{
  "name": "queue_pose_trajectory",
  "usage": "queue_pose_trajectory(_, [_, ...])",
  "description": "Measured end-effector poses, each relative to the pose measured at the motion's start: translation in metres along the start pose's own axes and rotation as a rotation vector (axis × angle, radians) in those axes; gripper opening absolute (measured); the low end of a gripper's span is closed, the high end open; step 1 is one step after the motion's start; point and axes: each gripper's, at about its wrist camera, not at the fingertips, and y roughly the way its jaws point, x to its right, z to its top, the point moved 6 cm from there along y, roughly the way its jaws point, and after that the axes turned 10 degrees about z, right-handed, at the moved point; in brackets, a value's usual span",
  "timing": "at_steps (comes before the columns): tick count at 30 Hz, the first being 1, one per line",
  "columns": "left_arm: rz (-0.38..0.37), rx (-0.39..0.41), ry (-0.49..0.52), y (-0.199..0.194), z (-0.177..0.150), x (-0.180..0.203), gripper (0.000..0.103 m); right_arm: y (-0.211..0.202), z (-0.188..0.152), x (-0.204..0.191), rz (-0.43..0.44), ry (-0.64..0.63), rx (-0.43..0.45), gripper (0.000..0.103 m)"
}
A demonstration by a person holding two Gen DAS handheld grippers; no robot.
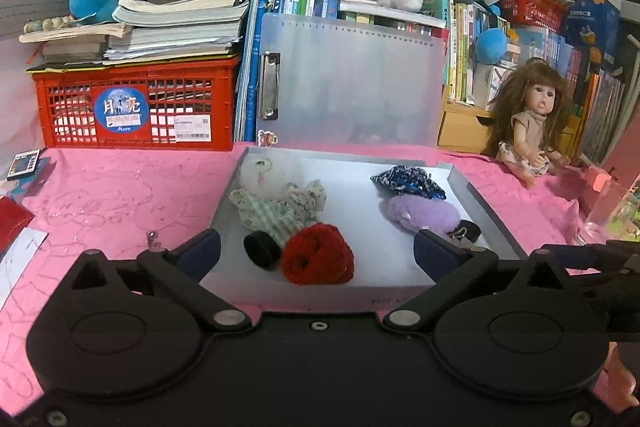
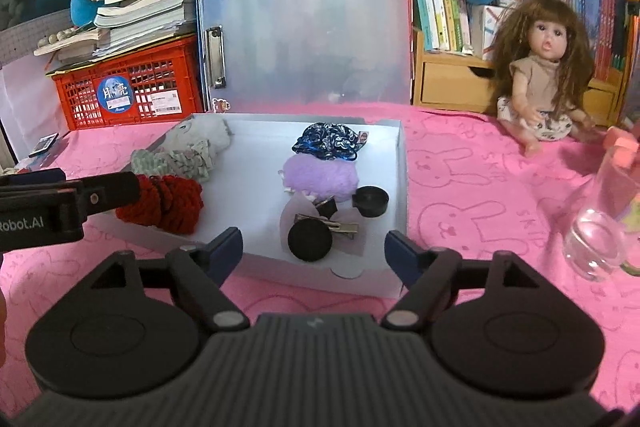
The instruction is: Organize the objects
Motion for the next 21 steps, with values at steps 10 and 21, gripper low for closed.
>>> queue_pose_trajectory(10, [0.028, -0.039, -0.002, -0.008, -0.025, -0.009, 0.103, -0.008, -0.018, -0.007, -0.023, -0.018, -0.020, 0.093])
queue_pose_trajectory(21, [0.066, -0.088, 0.009, -0.004, -0.050, -0.022, 0.103, -0.003, -0.040, -0.005, -0.040, 0.012, -0.063, 0.094])
